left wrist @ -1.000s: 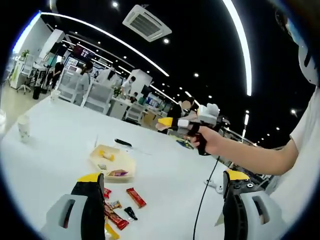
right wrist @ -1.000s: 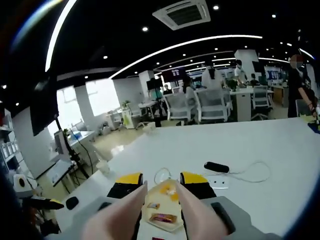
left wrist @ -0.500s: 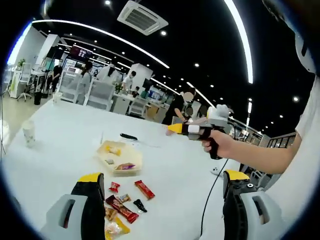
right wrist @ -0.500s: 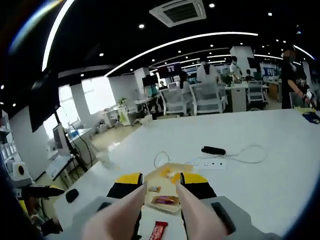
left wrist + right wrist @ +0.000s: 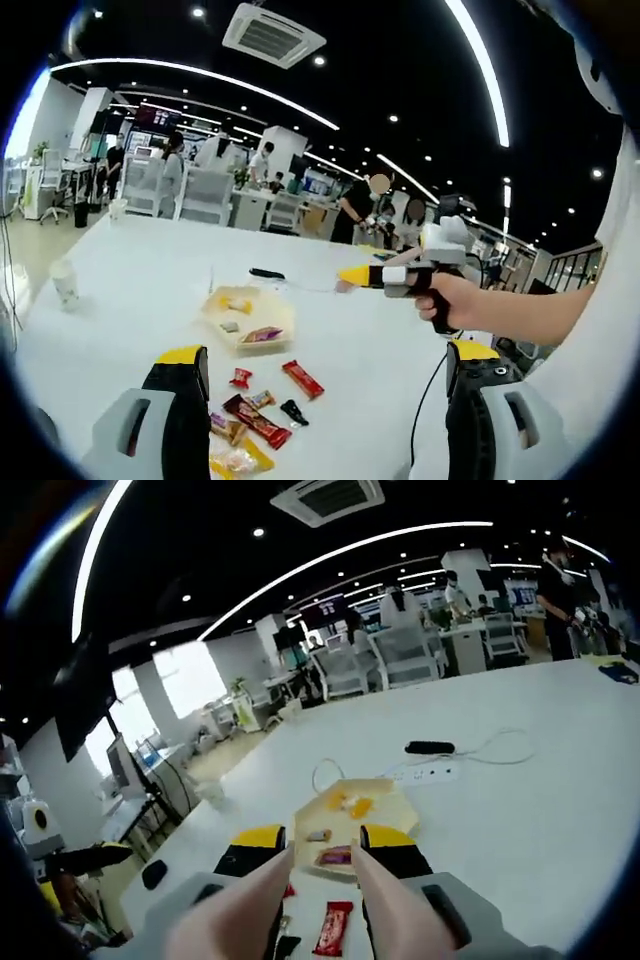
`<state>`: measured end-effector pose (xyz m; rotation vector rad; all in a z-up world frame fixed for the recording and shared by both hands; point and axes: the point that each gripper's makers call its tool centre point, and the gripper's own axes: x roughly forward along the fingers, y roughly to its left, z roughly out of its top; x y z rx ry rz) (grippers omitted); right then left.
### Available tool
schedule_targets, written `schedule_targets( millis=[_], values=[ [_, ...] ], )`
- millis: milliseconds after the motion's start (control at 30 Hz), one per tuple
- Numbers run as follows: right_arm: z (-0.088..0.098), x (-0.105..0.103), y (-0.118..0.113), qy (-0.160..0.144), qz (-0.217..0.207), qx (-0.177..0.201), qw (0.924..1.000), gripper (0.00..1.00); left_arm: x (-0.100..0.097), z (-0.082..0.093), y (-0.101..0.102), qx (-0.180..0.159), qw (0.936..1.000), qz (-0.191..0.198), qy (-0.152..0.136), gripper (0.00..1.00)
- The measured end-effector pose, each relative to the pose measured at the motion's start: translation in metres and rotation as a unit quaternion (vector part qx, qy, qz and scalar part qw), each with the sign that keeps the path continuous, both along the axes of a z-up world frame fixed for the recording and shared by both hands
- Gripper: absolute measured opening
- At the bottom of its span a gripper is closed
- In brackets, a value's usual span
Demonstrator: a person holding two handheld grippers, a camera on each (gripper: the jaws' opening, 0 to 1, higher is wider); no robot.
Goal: Place the target food into the container with the food tongs after gripping and lifting it, then release it inside without dropping or visibly crushing the food.
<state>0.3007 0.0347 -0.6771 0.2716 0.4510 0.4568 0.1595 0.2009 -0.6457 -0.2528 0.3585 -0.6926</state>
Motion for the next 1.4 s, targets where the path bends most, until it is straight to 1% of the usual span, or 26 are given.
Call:
schedule_targets(
  millis=[100, 167, 233, 333, 467, 500, 533, 567, 600, 733, 800, 833, 867, 900, 933, 1000, 1100, 1200, 1233, 1333, 1400],
  values=[
    [-0.007, -0.003, 0.000, 0.014, -0.006, 0.007, 0.9999, 0.29, 0.004, 0.015, 0.001, -0.041, 0.9988, 0.007, -0.025, 0.99],
    [-0.009, -0.005, 0.001, 0.018, -0.004, 0.007, 0.9998, 0.29, 0.005, 0.019, 0.002, -0.046, 0.9982, 0.009, -0.036, 0.99],
    [-0.014, -0.007, 0.001, 0.023, -0.002, -0.005, 0.9997, 0.29, 0.006, 0.017, 0.003, -0.048, 0.9982, 0.012, -0.035, 0.99],
    [-0.018, -0.010, 0.001, 0.027, 0.000, -0.010, 0.9996, 0.29, 0.008, 0.013, 0.006, -0.057, 0.9978, 0.021, -0.027, 0.99],
    [-0.027, -0.013, 0.004, 0.036, 0.000, -0.016, 0.9992, 0.29, 0.009, 0.008, 0.008, -0.057, 0.9979, 0.023, -0.020, 0.99],
    [-0.029, -0.014, 0.005, 0.037, 0.001, -0.018, 0.9991, 0.29, 0.007, 0.006, 0.008, -0.053, 0.9983, 0.016, -0.017, 0.99],
    [-0.031, -0.015, 0.006, 0.038, 0.003, -0.021, 0.9990, 0.29, 0.006, 0.006, 0.006, -0.042, 0.9987, 0.005, -0.029, 0.99],
    [-0.033, -0.015, 0.007, 0.039, 0.003, -0.023, 0.9990, 0.29, 0.007, 0.007, 0.007, -0.029, 0.9987, 0.004, -0.041, 0.99],
    [-0.035, -0.016, 0.008, 0.041, 0.004, -0.023, 0.9989, 0.29, 0.006, 0.007, 0.005, -0.020, 0.9988, -0.002, -0.045, 0.99],
    [-0.043, -0.018, 0.012, 0.049, 0.005, -0.027, 0.9984, 0.29, 0.007, 0.002, 0.003, -0.007, 0.9991, -0.009, -0.040, 0.99],
    [-0.047, -0.019, 0.013, 0.052, 0.006, -0.036, 0.9979, 0.29, 0.008, 0.003, 0.002, -0.013, 0.9991, -0.010, -0.040, 0.99],
    [-0.049, -0.020, 0.014, 0.051, 0.009, -0.047, 0.9975, 0.29, 0.009, 0.007, 0.002, -0.022, 0.9985, -0.011, -0.050, 0.99],
    [-0.050, -0.021, 0.015, 0.051, 0.009, -0.051, 0.9973, 0.29, 0.010, 0.010, 0.002, -0.025, 0.9979, -0.012, -0.058, 0.99],
    [-0.052, -0.022, 0.016, 0.053, 0.010, -0.051, 0.9972, 0.29, 0.010, 0.011, 0.001, -0.025, 0.9977, -0.014, -0.061, 0.99],
    [-0.052, -0.023, 0.017, 0.053, 0.011, -0.051, 0.9972, 0.29, 0.010, 0.011, 0.001, -0.026, 0.9977, -0.016, -0.060, 0.99],
    [-0.058, -0.025, 0.018, 0.058, 0.011, -0.053, 0.9969, 0.29, 0.010, 0.009, -0.003, -0.026, 0.9979, -0.030, -0.051, 0.99],
    [-0.063, -0.028, 0.018, 0.063, 0.008, -0.052, 0.9966, 0.29, 0.010, 0.009, -0.004, -0.013, 0.9977, -0.037, -0.055, 0.99],
    [-0.069, -0.032, 0.019, 0.070, 0.006, -0.047, 0.9964, 0.29, 0.012, 0.004, -0.003, -0.005, 0.9986, -0.037, -0.037, 0.99],
    [-0.071, -0.034, 0.020, 0.075, 0.005, -0.044, 0.9962, 0.29, 0.013, 0.002, -0.002, -0.014, 0.9992, -0.032, -0.020, 0.99],
    [-0.077, -0.037, 0.021, 0.080, 0.004, -0.045, 0.9957, 0.29, 0.013, 0.000, -0.001, -0.007, 0.9992, -0.031, -0.023, 0.99],
    [-0.078, -0.038, 0.023, 0.087, 0.002, -0.037, 0.9955, 0.29, 0.013, -0.004, -0.002, 0.004, 0.9993, -0.034, -0.015, 0.99]
  ],
)
